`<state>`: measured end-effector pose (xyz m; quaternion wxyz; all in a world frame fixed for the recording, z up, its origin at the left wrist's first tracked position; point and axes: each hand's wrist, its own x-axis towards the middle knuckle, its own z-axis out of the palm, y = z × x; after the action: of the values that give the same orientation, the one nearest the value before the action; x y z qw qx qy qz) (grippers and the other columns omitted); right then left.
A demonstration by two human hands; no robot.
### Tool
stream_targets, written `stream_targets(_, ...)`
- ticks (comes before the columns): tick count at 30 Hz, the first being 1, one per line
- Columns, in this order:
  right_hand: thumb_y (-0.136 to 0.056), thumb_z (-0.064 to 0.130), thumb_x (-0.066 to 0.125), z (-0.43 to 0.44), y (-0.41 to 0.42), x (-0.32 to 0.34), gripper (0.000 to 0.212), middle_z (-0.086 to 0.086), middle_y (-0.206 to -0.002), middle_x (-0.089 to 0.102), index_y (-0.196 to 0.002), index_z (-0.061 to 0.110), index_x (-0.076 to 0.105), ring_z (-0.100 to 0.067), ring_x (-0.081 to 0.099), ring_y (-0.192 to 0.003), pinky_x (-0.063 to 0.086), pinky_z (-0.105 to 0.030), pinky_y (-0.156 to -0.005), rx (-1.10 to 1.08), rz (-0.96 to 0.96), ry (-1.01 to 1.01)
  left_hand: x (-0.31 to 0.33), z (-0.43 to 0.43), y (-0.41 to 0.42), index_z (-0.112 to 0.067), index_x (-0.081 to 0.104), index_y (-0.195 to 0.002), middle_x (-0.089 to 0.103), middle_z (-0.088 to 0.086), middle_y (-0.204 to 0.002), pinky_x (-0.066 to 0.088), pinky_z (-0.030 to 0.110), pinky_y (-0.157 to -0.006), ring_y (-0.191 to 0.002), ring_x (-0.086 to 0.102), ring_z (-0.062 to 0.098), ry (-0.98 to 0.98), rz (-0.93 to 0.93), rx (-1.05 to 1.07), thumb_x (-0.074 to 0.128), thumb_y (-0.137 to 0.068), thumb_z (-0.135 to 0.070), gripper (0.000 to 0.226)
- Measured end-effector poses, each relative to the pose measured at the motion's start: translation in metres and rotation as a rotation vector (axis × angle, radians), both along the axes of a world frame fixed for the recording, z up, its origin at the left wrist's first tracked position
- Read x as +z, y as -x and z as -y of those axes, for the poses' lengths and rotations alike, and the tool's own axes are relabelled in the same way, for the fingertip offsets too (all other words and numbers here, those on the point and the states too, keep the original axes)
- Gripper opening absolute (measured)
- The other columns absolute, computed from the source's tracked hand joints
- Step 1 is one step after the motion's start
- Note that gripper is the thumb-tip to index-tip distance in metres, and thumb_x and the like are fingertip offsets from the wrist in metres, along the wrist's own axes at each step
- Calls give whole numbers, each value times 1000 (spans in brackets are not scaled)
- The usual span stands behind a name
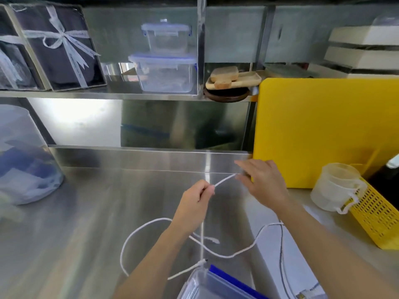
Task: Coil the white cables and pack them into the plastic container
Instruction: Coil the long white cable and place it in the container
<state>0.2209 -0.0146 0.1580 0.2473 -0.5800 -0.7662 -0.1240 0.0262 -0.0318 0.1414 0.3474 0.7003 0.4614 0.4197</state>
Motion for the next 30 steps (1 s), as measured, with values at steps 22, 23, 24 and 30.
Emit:
stream_targets(22,-93,34,42,25,16,55,28,-6,-80,63,-86,12,59,-24,58,-75,47,-41,-68,143,-41,110,56,24,9,-18,43,-63,30,-13,-40,19,13,-34,-32,21,5,329,288,-195,35,-100,-22,38)
stream_targets(23,-93,35,43,24,6,54,28,-5,-79,62,-85,13,58,-24,57,-73,47,-42,-66,97,-171,153,60,25,16,-17,43,-63,29,-12,-40,18,11,-34,-31,20,5,381,402,-231,35,-100,-21,38)
stream_targets(24,-92,34,45,24,-5,52,25,-4,-77,61,-84,13,57,-23,55,-72,46,-43,-65,64,-310,160,65,25,25,-17,43,-63,28,-12,-39,17,10,-34,-30,19,4,413,542,-252,34,-99,-20,38)
stream_targets(30,-89,21,56,31,-34,33,12,-8,-64,56,-85,23,46,-28,51,-61,41,-42,-54,-1,-663,152,86,19,68,-17,50,-65,14,-7,-48,13,18,-34,-41,7,9,402,1200,-211,30,-99,-29,41)
